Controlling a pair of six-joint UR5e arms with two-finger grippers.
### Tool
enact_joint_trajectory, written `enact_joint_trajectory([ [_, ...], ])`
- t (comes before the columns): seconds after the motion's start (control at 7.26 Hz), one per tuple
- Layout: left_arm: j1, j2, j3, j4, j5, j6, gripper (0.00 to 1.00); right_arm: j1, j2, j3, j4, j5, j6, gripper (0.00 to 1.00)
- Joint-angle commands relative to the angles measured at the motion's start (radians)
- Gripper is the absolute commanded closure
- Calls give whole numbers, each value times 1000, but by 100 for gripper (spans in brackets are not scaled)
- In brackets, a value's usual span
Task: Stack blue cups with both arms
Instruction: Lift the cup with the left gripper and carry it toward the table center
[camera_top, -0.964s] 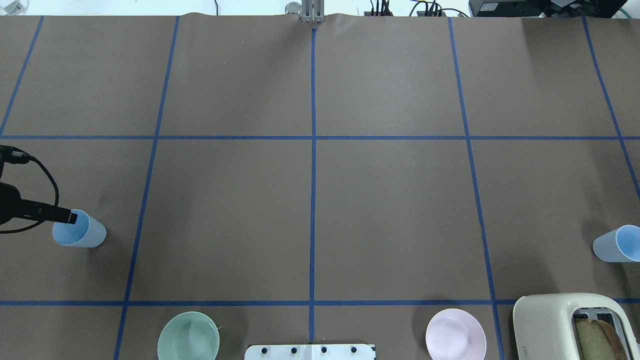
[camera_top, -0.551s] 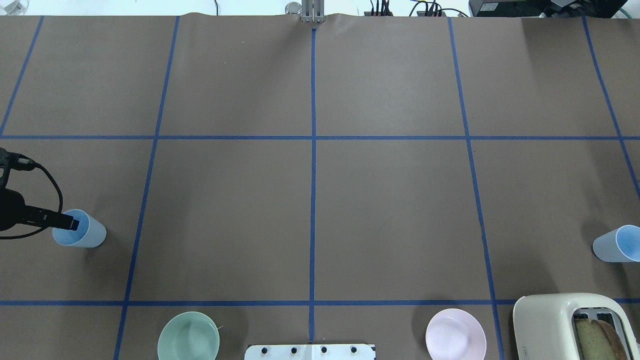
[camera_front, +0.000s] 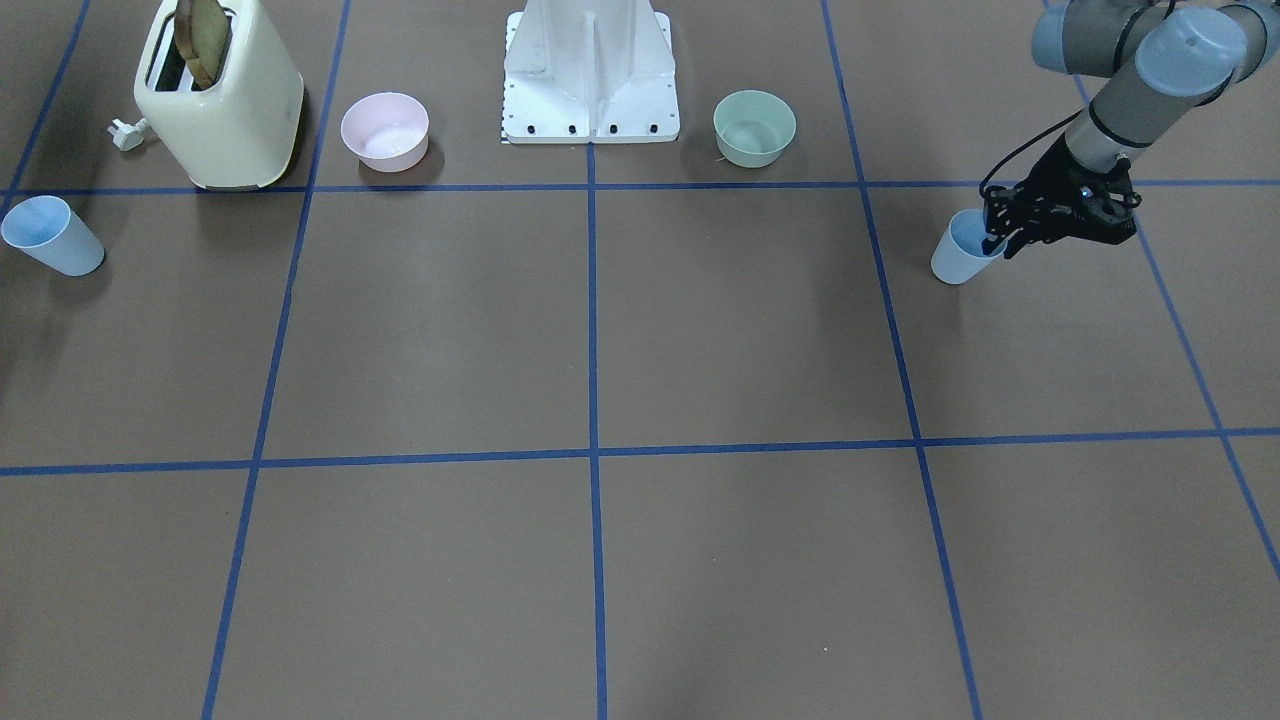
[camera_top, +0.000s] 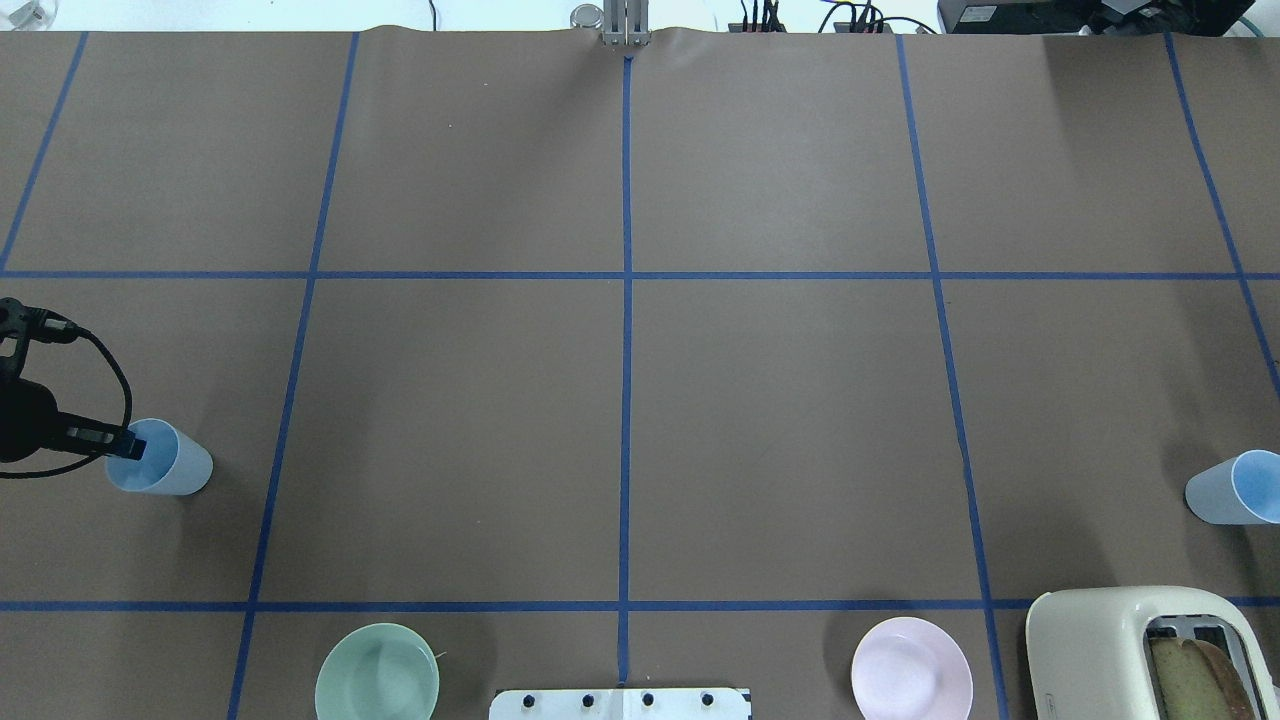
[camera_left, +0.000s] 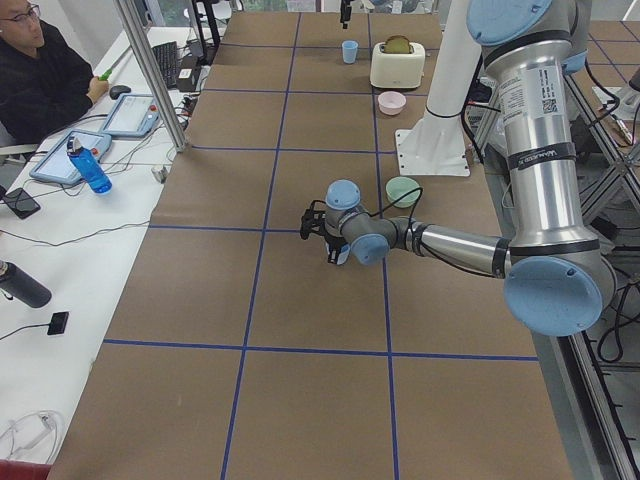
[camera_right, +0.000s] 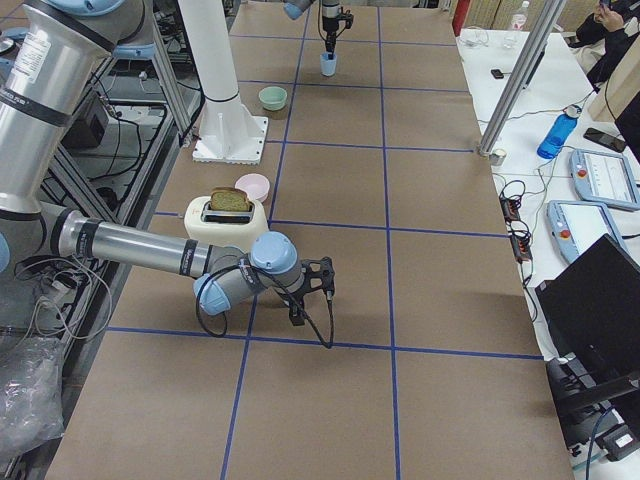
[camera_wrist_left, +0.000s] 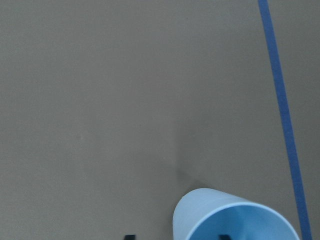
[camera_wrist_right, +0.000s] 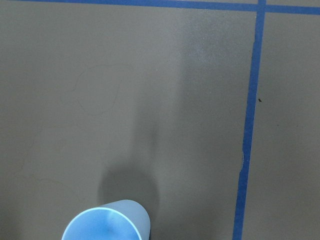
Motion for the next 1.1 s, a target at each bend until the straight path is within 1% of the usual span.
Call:
enact_joint_trajectory([
  [0.0, 6, -8, 7, 0, 0, -3, 100, 0, 0, 1, 0, 2, 1, 0],
  [0.14, 6, -12, -5, 2, -12, -3, 100, 0, 0, 1, -2, 3, 2, 0],
  [0.28, 4, -43, -23, 30, -17, -6, 100, -1, 0, -7, -3, 2, 2, 0],
  [0.41, 4, -104, -52, 119, -44, -11, 100, -3, 2, -10, -5, 2, 5, 0],
  [0.55, 1, -185, -98, 243, -63, -47, 100, -12, 9, -13, -6, -1, 21, 0],
  [0.69, 3, -293, -137, 376, -64, -115, 100, -27, 17, -21, -5, -4, 38, 0],
  [0.83, 4, -415, -151, 499, -66, -175, 100, -38, 24, -21, -5, -4, 58, 0],
  [0.96, 25, -513, -154, 582, -66, -242, 100, -58, 32, -21, -5, -6, 78, 0],
])
